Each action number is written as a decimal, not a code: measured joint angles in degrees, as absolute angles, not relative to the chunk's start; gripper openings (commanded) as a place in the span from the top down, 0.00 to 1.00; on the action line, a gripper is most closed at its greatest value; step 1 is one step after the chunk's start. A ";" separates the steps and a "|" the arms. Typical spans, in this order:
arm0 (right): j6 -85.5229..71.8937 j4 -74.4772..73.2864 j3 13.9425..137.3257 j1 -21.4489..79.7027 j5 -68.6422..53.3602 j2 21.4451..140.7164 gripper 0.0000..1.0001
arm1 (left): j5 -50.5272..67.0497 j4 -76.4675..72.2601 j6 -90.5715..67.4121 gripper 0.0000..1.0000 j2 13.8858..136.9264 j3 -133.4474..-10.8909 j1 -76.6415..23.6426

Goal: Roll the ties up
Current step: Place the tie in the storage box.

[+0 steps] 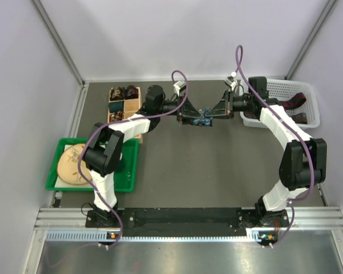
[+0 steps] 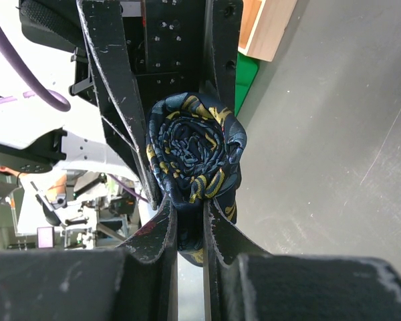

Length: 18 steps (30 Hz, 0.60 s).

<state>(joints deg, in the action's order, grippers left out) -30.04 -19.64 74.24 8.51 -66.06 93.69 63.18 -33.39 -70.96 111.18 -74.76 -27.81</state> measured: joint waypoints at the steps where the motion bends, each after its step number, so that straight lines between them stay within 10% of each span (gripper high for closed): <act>1: -29.82 -19.79 74.24 8.51 -66.04 93.69 0.84 | 63.24 -33.36 -70.61 1.00 111.18 -74.76 -27.81; 12: -23.03 -29.17 75.94 7.53 -64.62 93.69 0.01 | 62.28 2.26 -35.35 1.00 110.39 -83.85 -25.54; 18: -16.03 -37.56 81.25 4.36 -62.41 93.60 0.01 | 56.05 34.68 -4.60 1.00 109.86 -95.33 -19.57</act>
